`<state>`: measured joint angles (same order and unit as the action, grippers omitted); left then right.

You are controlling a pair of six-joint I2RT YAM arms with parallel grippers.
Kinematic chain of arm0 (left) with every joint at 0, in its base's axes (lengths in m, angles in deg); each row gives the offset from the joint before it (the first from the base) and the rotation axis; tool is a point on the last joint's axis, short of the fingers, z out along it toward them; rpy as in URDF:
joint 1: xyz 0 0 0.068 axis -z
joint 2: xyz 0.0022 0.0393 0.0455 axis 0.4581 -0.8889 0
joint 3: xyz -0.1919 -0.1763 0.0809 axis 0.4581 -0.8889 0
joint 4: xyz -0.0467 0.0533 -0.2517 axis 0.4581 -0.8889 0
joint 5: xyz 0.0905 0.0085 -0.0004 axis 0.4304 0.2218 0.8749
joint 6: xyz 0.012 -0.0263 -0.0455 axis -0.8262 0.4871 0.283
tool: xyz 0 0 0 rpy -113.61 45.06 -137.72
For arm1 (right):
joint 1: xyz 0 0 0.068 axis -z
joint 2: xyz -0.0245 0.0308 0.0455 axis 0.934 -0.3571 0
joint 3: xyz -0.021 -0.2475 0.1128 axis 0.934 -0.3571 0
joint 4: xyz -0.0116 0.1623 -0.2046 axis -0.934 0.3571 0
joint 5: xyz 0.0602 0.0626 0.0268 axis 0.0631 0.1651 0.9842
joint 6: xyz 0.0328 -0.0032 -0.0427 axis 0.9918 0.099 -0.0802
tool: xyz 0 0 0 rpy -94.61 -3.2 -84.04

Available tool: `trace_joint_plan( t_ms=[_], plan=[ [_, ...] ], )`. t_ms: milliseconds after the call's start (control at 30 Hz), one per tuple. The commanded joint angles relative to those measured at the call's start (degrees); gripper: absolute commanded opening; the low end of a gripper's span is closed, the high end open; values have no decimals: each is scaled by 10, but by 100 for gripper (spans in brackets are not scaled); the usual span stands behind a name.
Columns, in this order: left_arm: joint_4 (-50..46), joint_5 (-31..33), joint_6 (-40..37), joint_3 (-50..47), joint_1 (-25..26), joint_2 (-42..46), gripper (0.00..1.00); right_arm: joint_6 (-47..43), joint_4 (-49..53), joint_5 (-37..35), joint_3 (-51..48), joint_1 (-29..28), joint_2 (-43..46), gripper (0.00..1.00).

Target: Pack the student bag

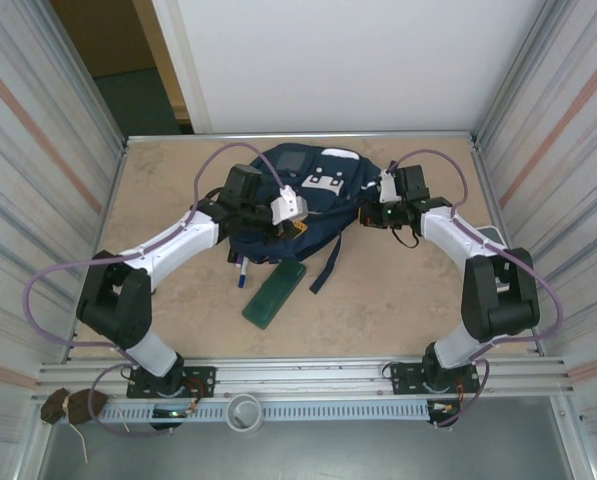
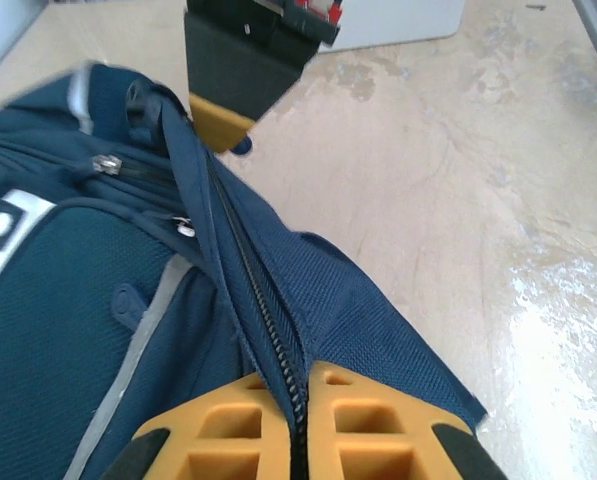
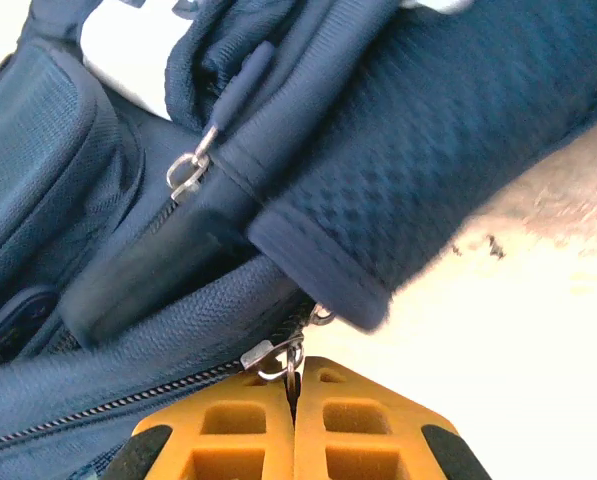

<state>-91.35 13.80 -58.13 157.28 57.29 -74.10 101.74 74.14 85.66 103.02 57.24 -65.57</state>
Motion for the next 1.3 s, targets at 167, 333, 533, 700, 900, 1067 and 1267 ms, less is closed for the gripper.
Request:
trace_joint_plan(
  t_ms=[167,333,533,700,900,1067,1267],
  plan=[
    [5,-44,-22,25,-6,5,0,0,-21,152,-14,67,58,42],
    [7,-45,-23,25,-1,-1,0,151,-114,174,-34,116,36,67],
    [6,-42,-23,28,6,-9,0,204,-145,112,15,84,-57,77],
    [-4,-39,-27,41,10,-30,0,207,-154,112,53,81,-120,55],
    [-23,20,-27,80,14,-53,0,194,-164,96,-7,113,-68,5],
    [7,127,-4,127,15,-75,3,188,-159,83,-64,135,14,0],
    [6,240,8,185,5,-123,6,202,-163,73,-118,119,75,0]
  ],
)
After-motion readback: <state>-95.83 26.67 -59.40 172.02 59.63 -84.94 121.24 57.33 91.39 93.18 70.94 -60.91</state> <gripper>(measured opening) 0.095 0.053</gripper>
